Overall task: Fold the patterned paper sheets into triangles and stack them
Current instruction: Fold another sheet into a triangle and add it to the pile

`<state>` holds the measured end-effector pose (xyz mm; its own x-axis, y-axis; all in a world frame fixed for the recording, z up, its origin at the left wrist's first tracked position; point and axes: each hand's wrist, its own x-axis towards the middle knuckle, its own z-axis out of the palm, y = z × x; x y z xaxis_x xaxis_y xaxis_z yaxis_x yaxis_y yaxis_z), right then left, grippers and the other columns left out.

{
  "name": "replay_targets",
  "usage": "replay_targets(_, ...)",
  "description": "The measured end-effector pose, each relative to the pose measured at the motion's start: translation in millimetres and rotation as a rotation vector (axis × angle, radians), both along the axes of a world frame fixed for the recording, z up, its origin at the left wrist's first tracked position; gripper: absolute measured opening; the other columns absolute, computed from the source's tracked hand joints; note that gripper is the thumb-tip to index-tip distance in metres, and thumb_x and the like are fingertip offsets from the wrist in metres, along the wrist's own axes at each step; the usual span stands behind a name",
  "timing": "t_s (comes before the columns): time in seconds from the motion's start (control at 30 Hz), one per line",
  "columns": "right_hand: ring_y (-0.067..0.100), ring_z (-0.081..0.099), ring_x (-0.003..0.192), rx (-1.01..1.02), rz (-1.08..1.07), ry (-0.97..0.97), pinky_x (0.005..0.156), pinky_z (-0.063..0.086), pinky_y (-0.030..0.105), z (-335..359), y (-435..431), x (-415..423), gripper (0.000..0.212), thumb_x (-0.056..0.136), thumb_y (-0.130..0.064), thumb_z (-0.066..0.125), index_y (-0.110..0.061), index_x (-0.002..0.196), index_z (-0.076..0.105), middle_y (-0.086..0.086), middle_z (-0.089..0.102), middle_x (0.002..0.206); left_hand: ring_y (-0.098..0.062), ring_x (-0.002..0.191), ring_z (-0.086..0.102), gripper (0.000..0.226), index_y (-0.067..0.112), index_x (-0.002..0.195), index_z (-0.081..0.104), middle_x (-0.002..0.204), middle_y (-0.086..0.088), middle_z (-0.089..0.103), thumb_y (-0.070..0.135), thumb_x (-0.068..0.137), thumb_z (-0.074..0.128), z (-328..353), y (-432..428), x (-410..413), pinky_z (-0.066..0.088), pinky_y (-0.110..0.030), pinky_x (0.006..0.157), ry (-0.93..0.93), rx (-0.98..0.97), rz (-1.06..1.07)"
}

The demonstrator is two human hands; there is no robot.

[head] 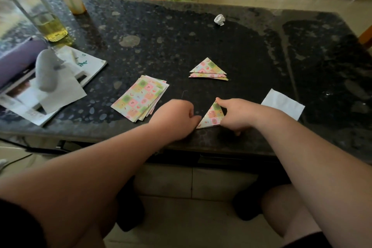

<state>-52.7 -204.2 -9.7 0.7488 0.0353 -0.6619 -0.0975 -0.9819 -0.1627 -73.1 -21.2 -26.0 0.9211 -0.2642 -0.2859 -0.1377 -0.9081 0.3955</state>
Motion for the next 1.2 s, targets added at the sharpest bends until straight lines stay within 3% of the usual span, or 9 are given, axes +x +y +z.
replay_targets(0.17, 0.015, 0.062, 0.05, 0.262, -0.236, -0.024, 0.054, 0.05, 0.029, -7, -23, 9, 0.062, 0.095, -0.024, 0.068, -0.035, 0.151, 0.042, 0.0, 0.078, 0.076, -0.009, 0.074, 0.054, 0.025, 0.029, 0.081, 0.054, 0.085, 0.008, 0.06, 0.046, 0.093, 0.068, -7, -28, 25, 0.037, -0.028, 0.055, 0.095, 0.016, -0.062)
replay_targets(0.23, 0.015, 0.056, 0.045, 0.268, -0.308, -0.06, 0.049, 0.044, 0.027, -10, -31, 12, 0.035, 0.091, -0.038, 0.076, -0.022, 0.119, 0.061, 0.003, 0.077, 0.073, -0.01, 0.074, 0.055, 0.026, 0.029, 0.08, 0.055, 0.084, 0.007, 0.06, 0.048, 0.093, 0.067, -9, -36, 29, 0.038, -0.028, 0.055, 0.115, 0.045, -0.092)
replay_targets(0.33, 0.014, 0.056, 0.047, 0.23, -0.293, 0.038, 0.048, 0.042, 0.025, -12, -37, 16, 0.036, 0.085, -0.047, 0.081, -0.014, 0.091, 0.067, 0.005, 0.077, 0.072, -0.013, 0.072, 0.06, 0.031, 0.024, 0.078, 0.062, 0.079, 0.004, 0.066, 0.052, 0.089, 0.071, -7, -40, 37, 0.041, -0.029, 0.055, 0.18, 0.087, -0.109)
replay_targets(0.53, 0.014, 0.059, 0.05, 0.15, -0.283, 0.157, 0.049, 0.043, 0.023, -12, -35, 23, 0.04, 0.084, -0.048, 0.082, -0.012, 0.093, 0.069, 0.003, 0.075, 0.068, -0.014, 0.06, 0.074, 0.041, 0.011, 0.095, 0.07, 0.076, -0.001, 0.078, 0.052, 0.09, 0.072, -7, -41, 52, 0.061, -0.035, 0.076, 0.447, 0.129, -0.089)
replay_targets(0.63, 0.012, 0.059, 0.048, 0.132, -0.347, 0.209, 0.049, 0.043, 0.022, -8, -44, 23, 0.041, 0.084, -0.046, 0.082, -0.009, 0.096, 0.068, 0.003, 0.073, 0.064, -0.016, 0.064, 0.076, 0.044, 0.009, 0.096, 0.07, 0.071, 0.002, 0.076, 0.053, 0.089, 0.072, -3, -43, 54, 0.055, -0.028, 0.063, 0.451, 0.093, -0.055)
replay_targets(0.8, 0.015, 0.065, 0.053, 0.182, -0.334, 0.156, 0.052, 0.046, 0.024, -12, -52, 19, 0.036, 0.084, -0.044, 0.082, -0.013, 0.09, 0.066, 0.006, 0.077, 0.072, -0.015, 0.073, 0.073, 0.043, 0.018, 0.089, 0.071, 0.075, 0.004, 0.076, 0.058, 0.076, 0.082, -8, -43, 51, 0.058, -0.033, 0.07, 0.305, 0.088, 0.01)
replay_targets(0.93, 0.017, 0.069, 0.056, 0.252, -0.336, 0.124, 0.052, 0.048, 0.023, -15, -56, 16, 0.028, 0.089, -0.036, 0.08, -0.013, 0.09, 0.064, 0.008, 0.078, 0.076, -0.012, 0.089, 0.06, 0.054, 0.029, 0.106, 0.058, 0.103, 0.009, 0.063, 0.054, 0.068, 0.088, -16, -55, 42, 0.05, -0.032, 0.068, 0.097, -0.032, 0.098)
replay_targets(1.07, 0.018, 0.073, 0.063, 0.263, -0.309, 0.127, 0.056, 0.052, 0.025, -12, -55, 13, 0.029, 0.088, -0.039, 0.08, -0.013, 0.095, 0.067, 0.007, 0.078, 0.077, -0.019, 0.11, 0.061, 0.079, 0.03, 0.138, 0.049, 0.129, 0.005, 0.059, 0.042, 0.071, 0.089, -18, -73, 45, 0.054, -0.035, 0.083, 0.099, -0.095, 0.023)
replay_targets(1.2, 0.018, 0.076, 0.066, 0.275, -0.289, 0.134, 0.063, 0.057, 0.028, -9, -55, 13, 0.034, 0.088, -0.042, 0.08, -0.014, 0.099, 0.067, 0.006, 0.079, 0.077, -0.024, 0.119, 0.058, 0.106, 0.029, 0.152, 0.033, 0.141, -0.003, 0.05, 0.035, 0.066, 0.094, -9, -85, 48, 0.05, -0.033, 0.08, 0.159, -0.093, 0.026)
